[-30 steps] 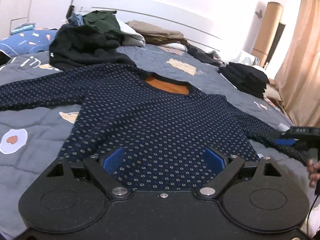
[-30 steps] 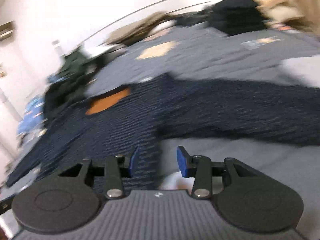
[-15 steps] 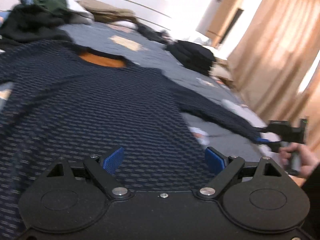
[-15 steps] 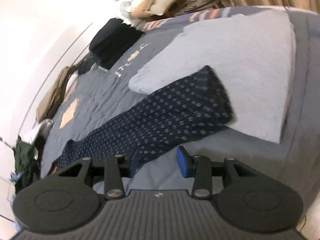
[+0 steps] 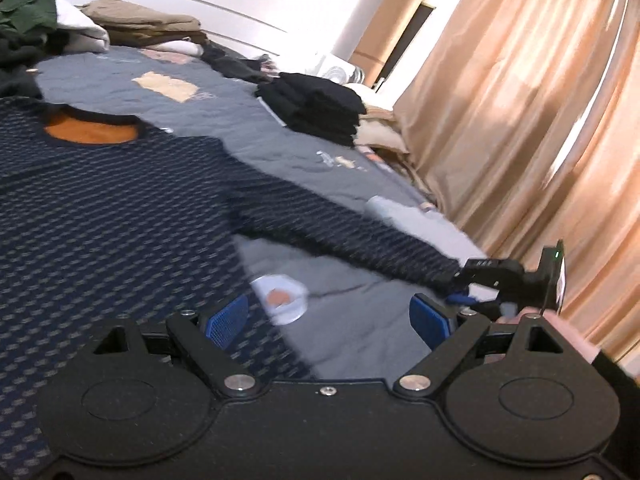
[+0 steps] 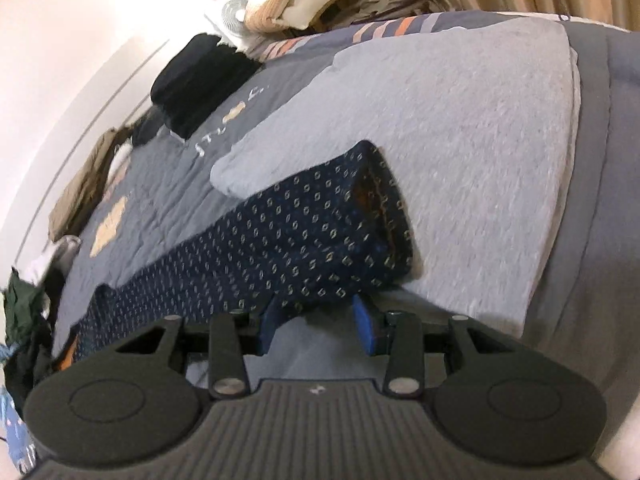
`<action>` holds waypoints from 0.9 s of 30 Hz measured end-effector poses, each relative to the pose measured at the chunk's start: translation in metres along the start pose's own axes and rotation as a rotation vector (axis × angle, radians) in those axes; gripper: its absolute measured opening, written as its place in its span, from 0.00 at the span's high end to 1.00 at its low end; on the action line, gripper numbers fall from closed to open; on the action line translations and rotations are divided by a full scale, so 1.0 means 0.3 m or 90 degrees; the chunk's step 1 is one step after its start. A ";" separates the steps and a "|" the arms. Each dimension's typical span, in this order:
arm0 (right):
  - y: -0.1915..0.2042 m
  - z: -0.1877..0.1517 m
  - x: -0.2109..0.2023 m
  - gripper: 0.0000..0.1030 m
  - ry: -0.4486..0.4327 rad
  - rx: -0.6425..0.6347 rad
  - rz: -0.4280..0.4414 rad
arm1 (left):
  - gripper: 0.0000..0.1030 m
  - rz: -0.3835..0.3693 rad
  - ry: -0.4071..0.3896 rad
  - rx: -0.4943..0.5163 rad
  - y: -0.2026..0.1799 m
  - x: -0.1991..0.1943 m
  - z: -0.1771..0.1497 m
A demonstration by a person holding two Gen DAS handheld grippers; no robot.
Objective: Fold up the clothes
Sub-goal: 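Grasp the sleeve cuff with the right gripper and pull it straight outward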
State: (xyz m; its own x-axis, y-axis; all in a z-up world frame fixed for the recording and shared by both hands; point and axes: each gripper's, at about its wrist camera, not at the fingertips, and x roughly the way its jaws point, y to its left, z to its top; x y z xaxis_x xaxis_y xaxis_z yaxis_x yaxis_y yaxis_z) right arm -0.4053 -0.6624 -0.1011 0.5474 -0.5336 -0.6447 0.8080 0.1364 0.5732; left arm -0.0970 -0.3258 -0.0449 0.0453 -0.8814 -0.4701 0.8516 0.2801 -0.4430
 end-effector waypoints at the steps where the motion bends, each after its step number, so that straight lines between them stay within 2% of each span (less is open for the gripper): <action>1: -0.008 0.004 0.003 0.61 -0.006 0.011 0.005 | 0.15 -0.007 -0.001 -0.003 -0.011 0.013 -0.005; 4: -0.028 0.016 0.007 0.61 -0.019 0.048 0.032 | 0.15 -0.031 0.007 0.009 -0.036 0.021 -0.048; 8: -0.040 0.024 -0.002 0.62 -0.051 0.098 0.075 | 0.15 -0.026 0.035 0.029 -0.029 0.002 -0.110; 10: -0.025 0.023 -0.003 0.73 -0.070 0.092 0.061 | 0.15 -0.024 0.039 0.027 -0.015 -0.009 -0.120; 12: -0.011 0.024 -0.010 0.93 -0.093 0.086 0.054 | 0.15 -0.021 0.040 0.024 -0.002 -0.019 -0.125; 17: 0.040 0.042 -0.111 0.93 -0.214 0.044 0.058 | 0.15 -0.010 0.034 0.003 0.028 -0.033 -0.108; 22: 0.053 0.068 -0.126 0.93 -0.273 -0.012 0.012 | 0.15 -0.005 0.036 0.003 0.025 -0.028 -0.100; 27: 0.012 0.099 -0.055 0.90 -0.200 0.001 -0.044 | 0.15 -0.006 0.040 0.009 0.015 -0.030 -0.104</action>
State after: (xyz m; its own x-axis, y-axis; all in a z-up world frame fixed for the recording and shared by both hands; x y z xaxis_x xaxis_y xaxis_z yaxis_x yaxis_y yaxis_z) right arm -0.4179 -0.6780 -0.0734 0.3972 -0.7734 -0.4941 0.8403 0.0900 0.5346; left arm -0.1099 -0.3049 -0.0664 0.0053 -0.8583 -0.5131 0.8591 0.2665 -0.4369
